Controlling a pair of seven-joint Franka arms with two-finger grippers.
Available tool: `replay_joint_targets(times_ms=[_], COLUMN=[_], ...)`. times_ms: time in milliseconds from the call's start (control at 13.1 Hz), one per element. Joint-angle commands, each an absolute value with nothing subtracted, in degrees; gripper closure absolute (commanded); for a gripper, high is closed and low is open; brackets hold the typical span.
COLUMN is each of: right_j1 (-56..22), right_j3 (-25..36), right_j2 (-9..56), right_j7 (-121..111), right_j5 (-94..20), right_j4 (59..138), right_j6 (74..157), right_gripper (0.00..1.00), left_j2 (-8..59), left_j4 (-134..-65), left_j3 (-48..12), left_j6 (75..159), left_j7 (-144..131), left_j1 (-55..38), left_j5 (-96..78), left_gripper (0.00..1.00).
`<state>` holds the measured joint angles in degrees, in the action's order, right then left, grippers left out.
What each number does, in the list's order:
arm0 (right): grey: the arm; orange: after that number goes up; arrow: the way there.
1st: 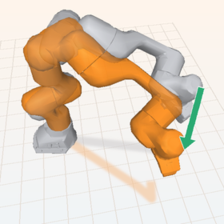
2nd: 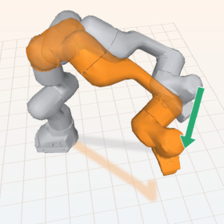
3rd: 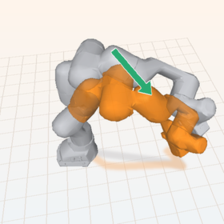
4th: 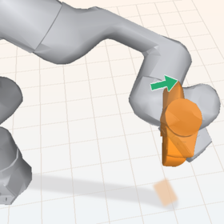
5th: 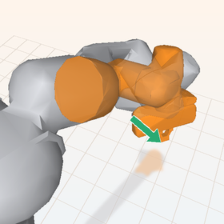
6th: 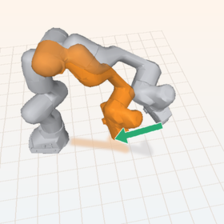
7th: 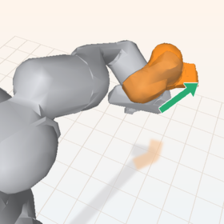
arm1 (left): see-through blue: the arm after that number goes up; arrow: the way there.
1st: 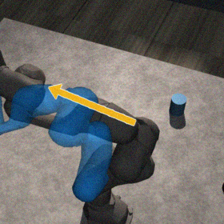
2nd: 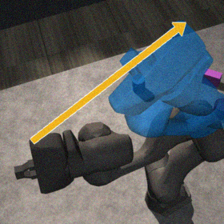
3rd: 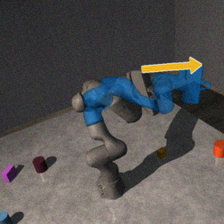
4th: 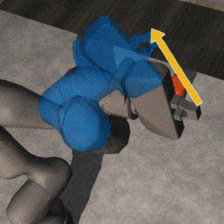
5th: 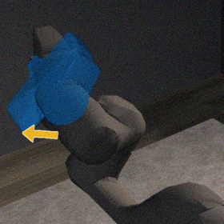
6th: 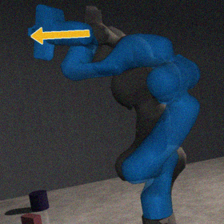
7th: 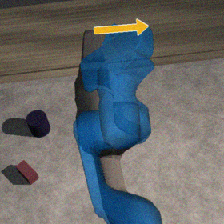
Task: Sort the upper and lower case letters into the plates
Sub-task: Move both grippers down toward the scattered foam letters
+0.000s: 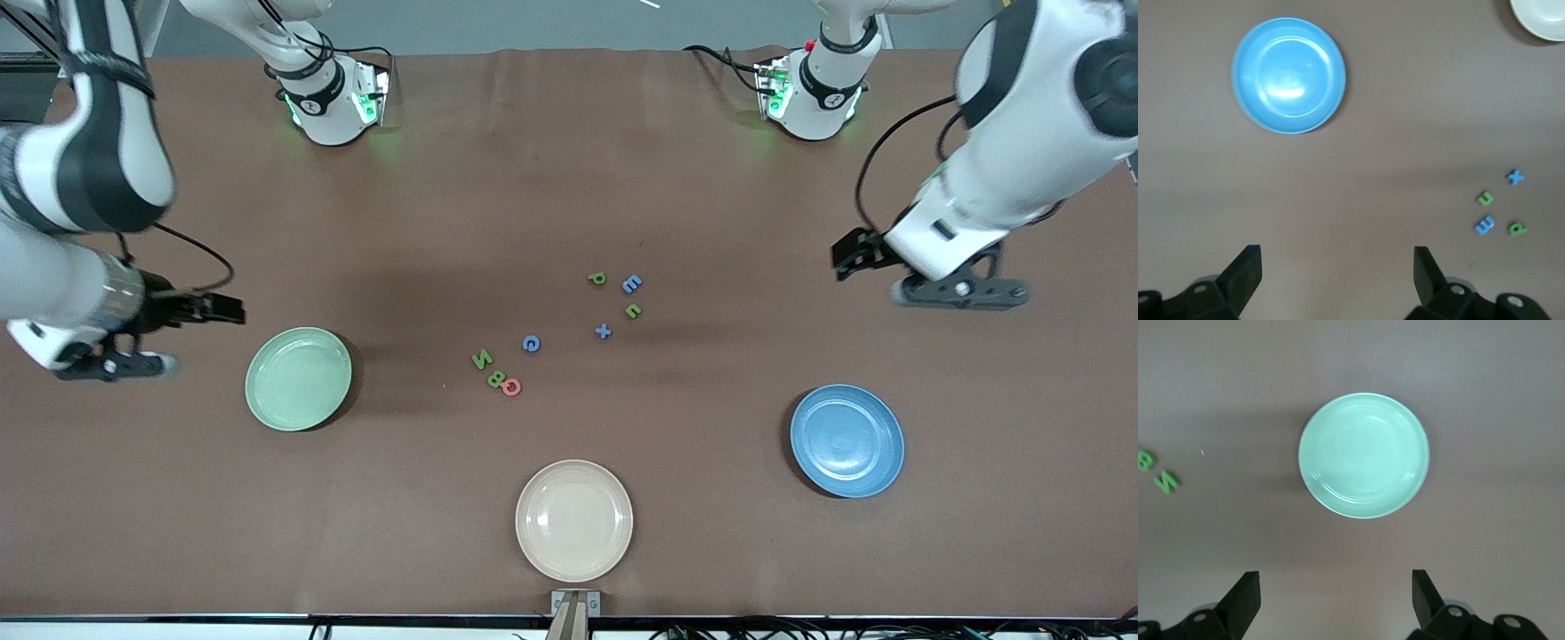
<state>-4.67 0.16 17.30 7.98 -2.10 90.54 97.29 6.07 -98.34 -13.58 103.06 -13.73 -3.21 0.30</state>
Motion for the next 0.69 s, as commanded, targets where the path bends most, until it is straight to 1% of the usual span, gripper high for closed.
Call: replay_joint_targets(times_ms=[0,153,382,535,612], right_j1=[-11.6,-16.2,-25.5,-30.4,-32.2], right_j3=[0.2,0.2,0.3,0.4,0.4], right_j2=[19.1,21.1,26.6,30.1,32.1], right_j7=[24.9,34.5,50.5,58.1,60.6], right_j5=[-4.6,-8.2,-8.1,-7.6,-7.5], right_j4=[89.6,91.2,91.5,91.4,91.3], right_j6=[101.1,108.0,116.8,122.3,125.0], right_gripper=[0.0,0.0,0.0,0.0,0.0], left_j2=[8.0,11.0,14.4,18.3,20.5], left_j4=[-102.0,-104.2,-108.3,-108.2,-108.2], left_j3=[-18.2,-19.4,-19.4,-19.4,-19.4], left_j6=[108.7,113.8,120.3,122.1,124.5], left_j7=[-22.8,-31.8,-47.1,-58.0,-63.1], left_j1=[-3.5,-6.4,-12.3,-16.3,-17.7], left_j5=[0.4,0.4,5.9,9.2,9.3], left_gripper=[0.0,0.0,0.0,0.0,0.0])
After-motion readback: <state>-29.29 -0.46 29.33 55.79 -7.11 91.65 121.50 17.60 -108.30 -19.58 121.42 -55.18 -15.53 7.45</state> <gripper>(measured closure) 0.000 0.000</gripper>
